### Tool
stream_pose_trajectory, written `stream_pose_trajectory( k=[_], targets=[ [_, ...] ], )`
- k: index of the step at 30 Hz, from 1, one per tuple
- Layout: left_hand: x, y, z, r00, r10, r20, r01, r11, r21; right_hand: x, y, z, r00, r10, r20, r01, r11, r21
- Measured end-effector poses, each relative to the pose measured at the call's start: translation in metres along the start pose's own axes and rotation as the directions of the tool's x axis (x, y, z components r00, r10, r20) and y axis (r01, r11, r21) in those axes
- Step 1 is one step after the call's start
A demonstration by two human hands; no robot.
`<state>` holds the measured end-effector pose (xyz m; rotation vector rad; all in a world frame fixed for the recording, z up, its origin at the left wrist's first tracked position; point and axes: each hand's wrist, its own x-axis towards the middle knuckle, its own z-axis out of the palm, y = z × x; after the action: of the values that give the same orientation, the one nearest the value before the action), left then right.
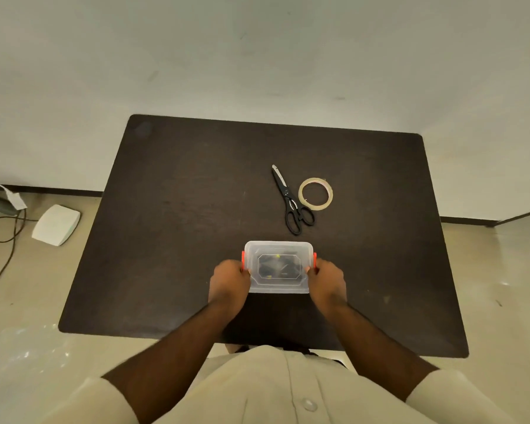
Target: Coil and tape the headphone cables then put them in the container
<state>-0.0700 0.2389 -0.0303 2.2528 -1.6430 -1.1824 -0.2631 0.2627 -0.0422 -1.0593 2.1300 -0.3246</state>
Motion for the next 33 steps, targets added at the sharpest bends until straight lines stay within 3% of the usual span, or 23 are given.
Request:
stream_pose_trajectory(
  k=[7, 10, 18, 21, 25, 33],
  targets=[
    [0.022, 0.082, 0.009, 0.968, 0.236, -0.086, -0.246, 0.961, -0.124, 0.031, -0.007, -0.082, 0.97, -0.035, -0.241, 0.083, 0.977, 0.194],
    [0.031, 0.144, 0.03, 0.947, 0.305, -0.101, -0.316, 0.94, -0.125, 0.065, 0.004, -0.131, 0.953, -0.064, -0.296, 0.12, 0.977, 0.176],
    [0.107, 0.313, 0.107, 0.973, 0.218, -0.08, -0.232, 0.915, -0.331, 0.226, 0.03, -0.252, 0.923, -0.156, -0.353, 0.199, 0.976, 0.089],
    [0.142, 0.353, 0.119, 0.979, 0.19, -0.078, -0.205, 0.924, -0.322, 0.275, 0.03, -0.273, 0.924, -0.154, -0.349, 0.183, 0.982, 0.052],
    [0.189, 0.381, 0.138, 0.976, 0.205, -0.071, -0.217, 0.944, -0.25, 0.326, 0.033, -0.281, 0.932, -0.139, -0.335, 0.163, 0.986, 0.044],
    [0.236, 0.403, 0.158, 0.982, 0.178, -0.07, -0.19, 0.945, -0.266, 0.381, 0.037, -0.27, 0.942, -0.139, -0.305, 0.141, 0.99, -0.016]
  ],
)
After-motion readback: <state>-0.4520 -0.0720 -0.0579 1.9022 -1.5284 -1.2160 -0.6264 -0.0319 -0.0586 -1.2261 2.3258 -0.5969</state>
